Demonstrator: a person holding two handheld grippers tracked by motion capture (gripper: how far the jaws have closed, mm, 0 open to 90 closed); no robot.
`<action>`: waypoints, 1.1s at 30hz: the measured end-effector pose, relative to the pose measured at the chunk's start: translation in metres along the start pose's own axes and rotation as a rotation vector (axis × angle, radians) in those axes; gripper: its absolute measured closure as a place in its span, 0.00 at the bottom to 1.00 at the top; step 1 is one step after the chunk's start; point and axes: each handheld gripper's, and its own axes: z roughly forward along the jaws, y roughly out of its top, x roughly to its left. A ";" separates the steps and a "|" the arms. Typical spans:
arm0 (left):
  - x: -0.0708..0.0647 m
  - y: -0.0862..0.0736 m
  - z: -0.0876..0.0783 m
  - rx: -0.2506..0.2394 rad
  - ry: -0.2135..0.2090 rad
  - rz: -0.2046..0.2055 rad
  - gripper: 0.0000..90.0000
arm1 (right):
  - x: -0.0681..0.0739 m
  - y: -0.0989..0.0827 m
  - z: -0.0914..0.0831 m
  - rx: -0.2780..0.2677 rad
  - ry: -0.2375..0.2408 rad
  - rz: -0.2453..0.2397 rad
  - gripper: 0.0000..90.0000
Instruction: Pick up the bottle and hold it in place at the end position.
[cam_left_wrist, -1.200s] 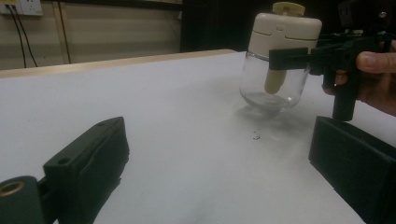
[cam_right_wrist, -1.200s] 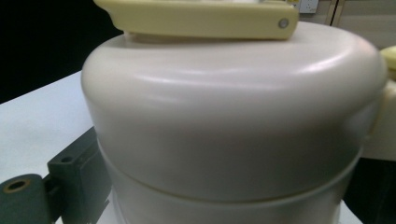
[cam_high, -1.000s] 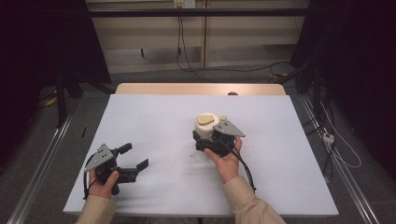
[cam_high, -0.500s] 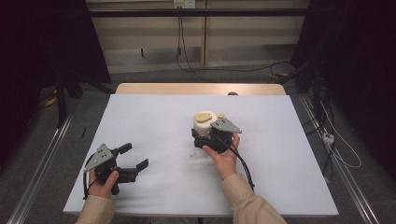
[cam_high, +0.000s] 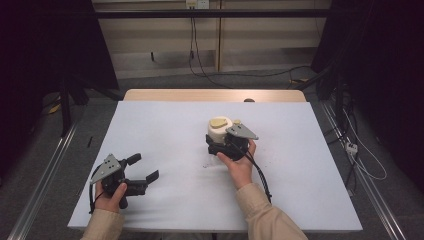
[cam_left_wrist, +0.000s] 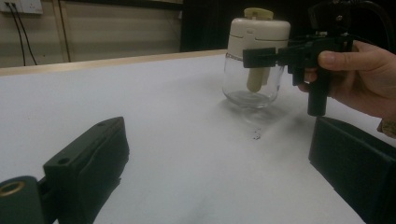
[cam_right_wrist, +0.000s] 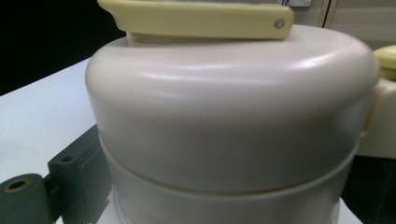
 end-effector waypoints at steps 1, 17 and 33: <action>0.000 0.000 0.000 -0.001 0.000 0.000 0.05 | 0.000 0.000 0.001 0.003 -0.002 0.000 0.06; 0.001 0.000 -0.001 -0.001 0.000 -0.005 0.05 | 0.005 0.003 0.016 -0.001 0.007 -0.012 0.06; 0.001 -0.001 0.000 0.001 -0.002 -0.005 0.05 | 0.001 -0.003 0.024 0.002 -0.007 0.002 0.06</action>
